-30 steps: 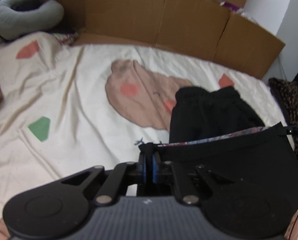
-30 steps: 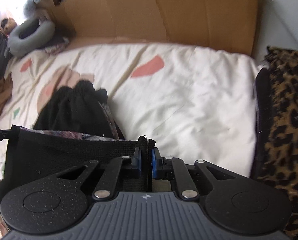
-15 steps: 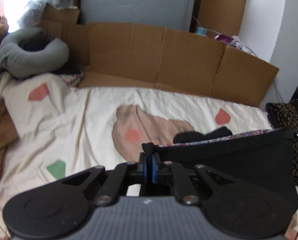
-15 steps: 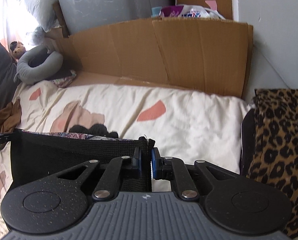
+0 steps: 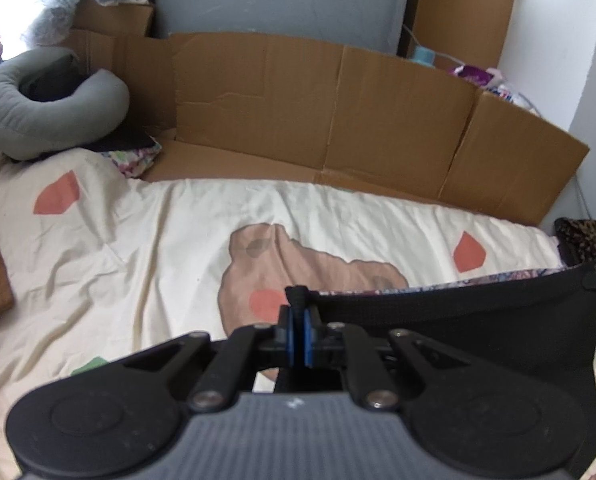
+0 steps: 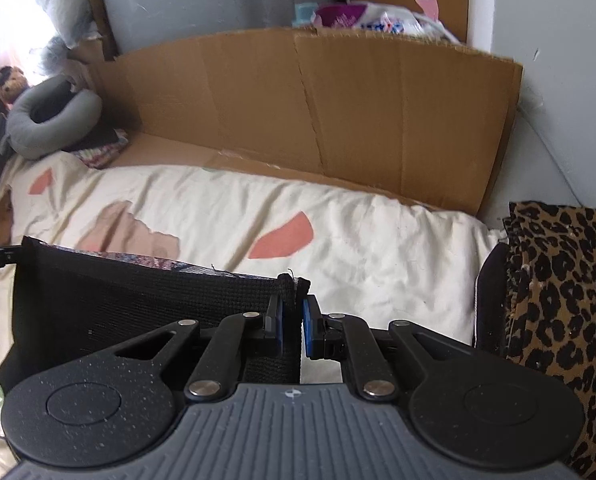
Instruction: Fold clothes
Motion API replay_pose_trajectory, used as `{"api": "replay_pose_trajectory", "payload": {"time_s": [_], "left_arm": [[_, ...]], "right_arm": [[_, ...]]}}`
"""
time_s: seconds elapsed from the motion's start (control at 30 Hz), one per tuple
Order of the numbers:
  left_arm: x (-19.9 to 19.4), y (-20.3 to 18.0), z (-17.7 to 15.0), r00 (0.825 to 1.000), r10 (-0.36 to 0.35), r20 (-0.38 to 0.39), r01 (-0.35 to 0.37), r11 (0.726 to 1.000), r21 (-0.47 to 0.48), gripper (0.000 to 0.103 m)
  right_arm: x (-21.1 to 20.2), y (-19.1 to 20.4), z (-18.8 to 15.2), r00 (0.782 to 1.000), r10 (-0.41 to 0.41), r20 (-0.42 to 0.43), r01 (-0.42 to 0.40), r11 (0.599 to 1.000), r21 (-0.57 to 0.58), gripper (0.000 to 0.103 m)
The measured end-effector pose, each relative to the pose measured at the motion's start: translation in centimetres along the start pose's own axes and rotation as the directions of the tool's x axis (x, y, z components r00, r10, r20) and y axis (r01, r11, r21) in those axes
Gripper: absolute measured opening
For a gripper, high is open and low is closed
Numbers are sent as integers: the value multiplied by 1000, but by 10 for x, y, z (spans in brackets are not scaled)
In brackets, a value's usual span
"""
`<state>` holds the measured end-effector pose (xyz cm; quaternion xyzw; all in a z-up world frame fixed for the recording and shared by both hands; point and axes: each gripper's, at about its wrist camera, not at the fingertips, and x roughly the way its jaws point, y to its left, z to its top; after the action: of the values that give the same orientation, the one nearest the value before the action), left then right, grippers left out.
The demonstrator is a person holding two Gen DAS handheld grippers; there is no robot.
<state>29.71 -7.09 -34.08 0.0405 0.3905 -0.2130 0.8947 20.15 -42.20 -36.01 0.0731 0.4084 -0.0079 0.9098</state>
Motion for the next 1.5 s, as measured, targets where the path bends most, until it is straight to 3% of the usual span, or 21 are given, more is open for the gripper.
{"api": "replay_pose_trajectory", "payload": {"time_s": [0.77, 0.83, 0.97, 1.07, 1.23, 1.37, 1.5], "left_arm": [[88, -4, -10, 990, 6, -142, -8, 1000, -9, 6], [93, -5, -13, 988, 13, -151, -14, 1000, -7, 7], [87, -10, -9, 987, 88, -134, -81, 995, 50, 24], [70, -9, -3, 991, 90, -102, -84, 995, 58, 22], [47, -15, 7, 998, 35, -57, -36, 999, -5, 22], [39, -35, 11, 999, -25, -38, 25, 1000, 4, 23], [37, -54, 9, 997, -76, -28, 76, 997, 9, 24]], "right_arm": [[86, -17, -9, 979, -52, -195, 63, 997, 49, 8], [93, -14, -13, 977, -56, -207, 66, 997, 37, 10], [95, -16, -16, 979, -45, -197, 59, 996, 68, 16], [81, -25, -13, 984, -37, -175, 60, 989, 132, 22], [52, -19, -2, 995, 67, -77, -56, 989, 140, 22], [42, 7, 5, 985, 169, -42, -164, 981, 101, 22], [42, 39, 7, 974, 224, -34, -223, 974, 38, 22]]}}
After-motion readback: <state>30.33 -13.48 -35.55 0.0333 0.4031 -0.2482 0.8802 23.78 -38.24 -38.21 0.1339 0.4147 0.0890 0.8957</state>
